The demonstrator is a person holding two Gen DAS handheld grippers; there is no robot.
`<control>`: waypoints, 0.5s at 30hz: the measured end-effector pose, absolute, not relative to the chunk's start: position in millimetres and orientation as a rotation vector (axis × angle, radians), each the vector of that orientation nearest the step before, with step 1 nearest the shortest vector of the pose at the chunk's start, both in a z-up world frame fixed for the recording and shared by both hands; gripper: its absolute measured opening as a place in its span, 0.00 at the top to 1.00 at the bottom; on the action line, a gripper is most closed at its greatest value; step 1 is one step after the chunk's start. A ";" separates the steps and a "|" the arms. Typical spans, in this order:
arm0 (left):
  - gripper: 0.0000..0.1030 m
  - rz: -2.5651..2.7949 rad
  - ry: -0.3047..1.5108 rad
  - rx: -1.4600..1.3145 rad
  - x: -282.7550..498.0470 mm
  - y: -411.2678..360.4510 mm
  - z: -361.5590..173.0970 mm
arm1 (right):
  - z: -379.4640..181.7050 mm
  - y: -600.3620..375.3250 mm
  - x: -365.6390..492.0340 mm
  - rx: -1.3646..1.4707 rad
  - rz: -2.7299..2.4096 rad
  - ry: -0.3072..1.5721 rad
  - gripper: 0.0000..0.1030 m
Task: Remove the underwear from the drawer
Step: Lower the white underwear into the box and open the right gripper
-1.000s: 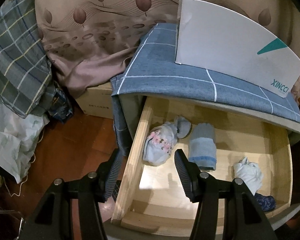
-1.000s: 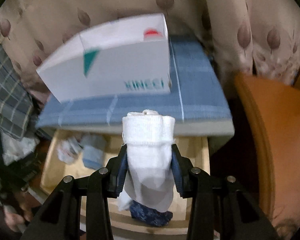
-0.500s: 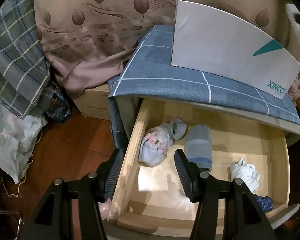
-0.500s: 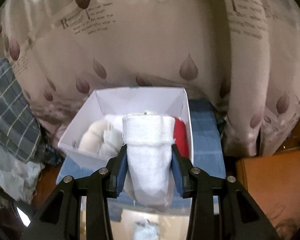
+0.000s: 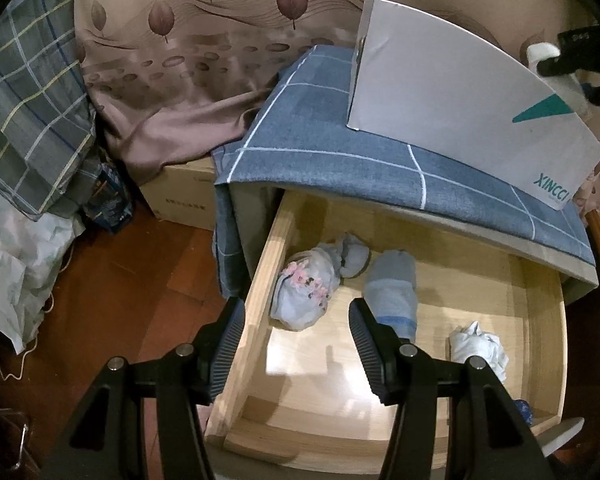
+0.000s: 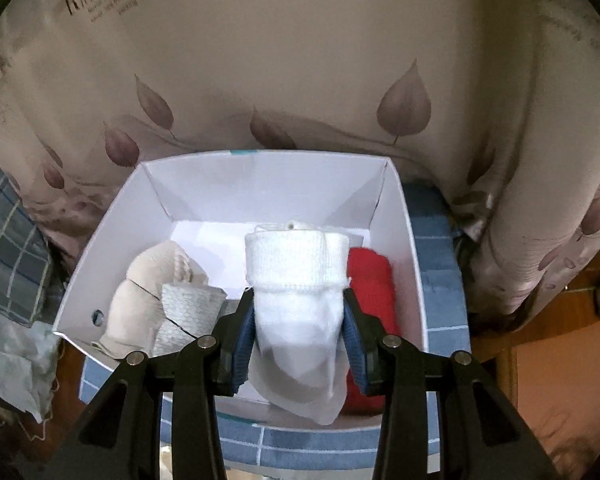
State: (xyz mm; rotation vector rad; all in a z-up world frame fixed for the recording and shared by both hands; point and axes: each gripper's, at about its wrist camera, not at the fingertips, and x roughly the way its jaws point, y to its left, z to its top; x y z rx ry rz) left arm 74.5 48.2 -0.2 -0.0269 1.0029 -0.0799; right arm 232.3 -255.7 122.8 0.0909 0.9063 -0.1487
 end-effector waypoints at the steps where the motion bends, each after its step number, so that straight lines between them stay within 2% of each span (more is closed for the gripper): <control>1: 0.46 -0.082 1.003 -0.024 74.1 47.7 -0.2 | 117.9 -255.8 234.0 0.094 -0.149 0.916 0.63; 15: 0.46 -0.077 1.008 0.013 74.8 41.1 -2.4 | 87.5 -262.4 229.1 0.124 -0.159 0.987 0.59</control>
